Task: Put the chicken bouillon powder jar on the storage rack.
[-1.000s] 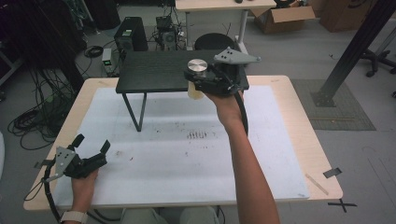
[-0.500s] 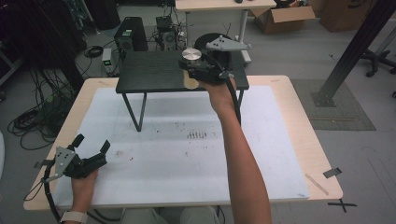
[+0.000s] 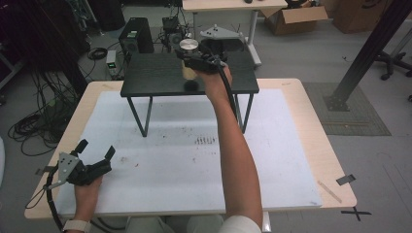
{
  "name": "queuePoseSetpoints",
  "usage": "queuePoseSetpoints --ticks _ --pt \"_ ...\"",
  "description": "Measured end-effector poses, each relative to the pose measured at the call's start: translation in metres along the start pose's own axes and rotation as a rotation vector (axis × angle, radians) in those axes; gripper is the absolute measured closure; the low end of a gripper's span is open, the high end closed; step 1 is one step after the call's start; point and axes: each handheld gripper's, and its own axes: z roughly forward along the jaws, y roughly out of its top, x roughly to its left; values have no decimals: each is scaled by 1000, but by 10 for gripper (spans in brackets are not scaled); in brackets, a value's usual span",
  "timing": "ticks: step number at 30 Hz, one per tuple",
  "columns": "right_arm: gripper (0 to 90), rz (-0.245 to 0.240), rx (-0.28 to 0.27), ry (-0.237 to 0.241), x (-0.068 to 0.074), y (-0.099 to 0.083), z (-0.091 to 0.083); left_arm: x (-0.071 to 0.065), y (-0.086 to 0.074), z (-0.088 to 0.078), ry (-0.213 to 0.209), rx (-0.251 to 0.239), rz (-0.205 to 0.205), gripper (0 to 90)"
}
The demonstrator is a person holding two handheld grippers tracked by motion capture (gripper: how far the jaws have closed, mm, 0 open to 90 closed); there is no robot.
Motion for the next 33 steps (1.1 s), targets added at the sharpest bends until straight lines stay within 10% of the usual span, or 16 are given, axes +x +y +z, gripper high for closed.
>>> queuePoseSetpoints --ticks 33 --pt "312 31 15 -135 -15 -10 28 -1 0 0 0 1 9 9"
